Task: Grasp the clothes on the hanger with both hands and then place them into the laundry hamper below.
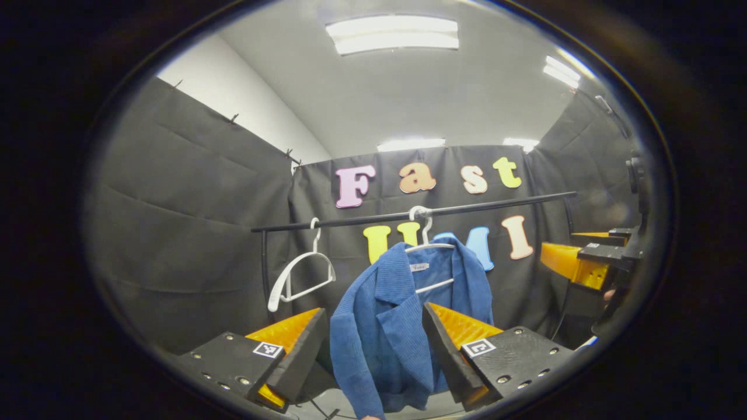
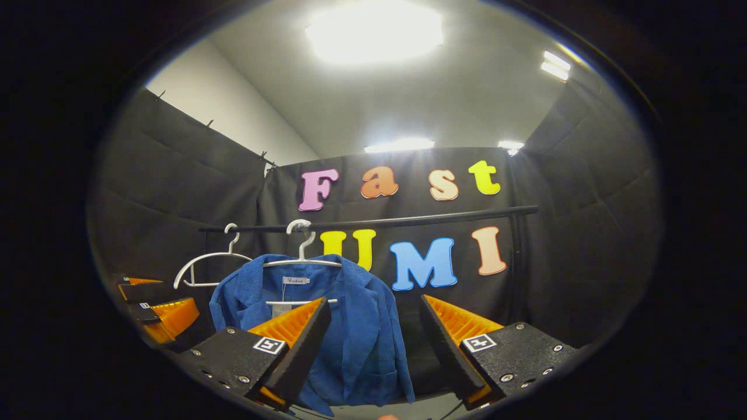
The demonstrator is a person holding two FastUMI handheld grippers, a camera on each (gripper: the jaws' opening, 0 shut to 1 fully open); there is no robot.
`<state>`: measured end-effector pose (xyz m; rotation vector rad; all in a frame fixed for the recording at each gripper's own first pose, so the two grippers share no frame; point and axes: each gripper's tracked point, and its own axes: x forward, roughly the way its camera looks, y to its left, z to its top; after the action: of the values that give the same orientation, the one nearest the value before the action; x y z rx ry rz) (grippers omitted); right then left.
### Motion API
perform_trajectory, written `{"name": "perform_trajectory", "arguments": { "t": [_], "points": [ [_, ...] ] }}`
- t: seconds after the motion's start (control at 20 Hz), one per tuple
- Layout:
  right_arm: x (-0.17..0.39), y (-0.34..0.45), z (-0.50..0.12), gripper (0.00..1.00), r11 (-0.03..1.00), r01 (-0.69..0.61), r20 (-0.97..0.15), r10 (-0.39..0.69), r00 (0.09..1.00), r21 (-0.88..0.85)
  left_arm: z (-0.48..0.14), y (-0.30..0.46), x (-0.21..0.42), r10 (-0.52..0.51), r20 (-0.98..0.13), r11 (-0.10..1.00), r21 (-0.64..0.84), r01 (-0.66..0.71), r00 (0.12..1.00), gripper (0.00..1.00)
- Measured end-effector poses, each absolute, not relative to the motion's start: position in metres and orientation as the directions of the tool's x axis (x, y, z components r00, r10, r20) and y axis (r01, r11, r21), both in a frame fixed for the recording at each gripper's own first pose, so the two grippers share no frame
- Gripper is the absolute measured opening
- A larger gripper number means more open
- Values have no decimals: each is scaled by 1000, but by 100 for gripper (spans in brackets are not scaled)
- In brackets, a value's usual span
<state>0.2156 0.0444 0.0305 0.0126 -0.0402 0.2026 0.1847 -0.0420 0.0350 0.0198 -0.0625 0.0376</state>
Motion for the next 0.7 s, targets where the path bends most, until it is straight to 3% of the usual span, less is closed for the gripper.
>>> {"name": "perform_trajectory", "arguments": {
  "t": [0.7],
  "points": [
    [317, 60, -2, 94, 942, -333, -1, 333, 943, 51, -14, -90, 277, 90, -31, 996, 28, -89, 995, 94]
  ]
}}
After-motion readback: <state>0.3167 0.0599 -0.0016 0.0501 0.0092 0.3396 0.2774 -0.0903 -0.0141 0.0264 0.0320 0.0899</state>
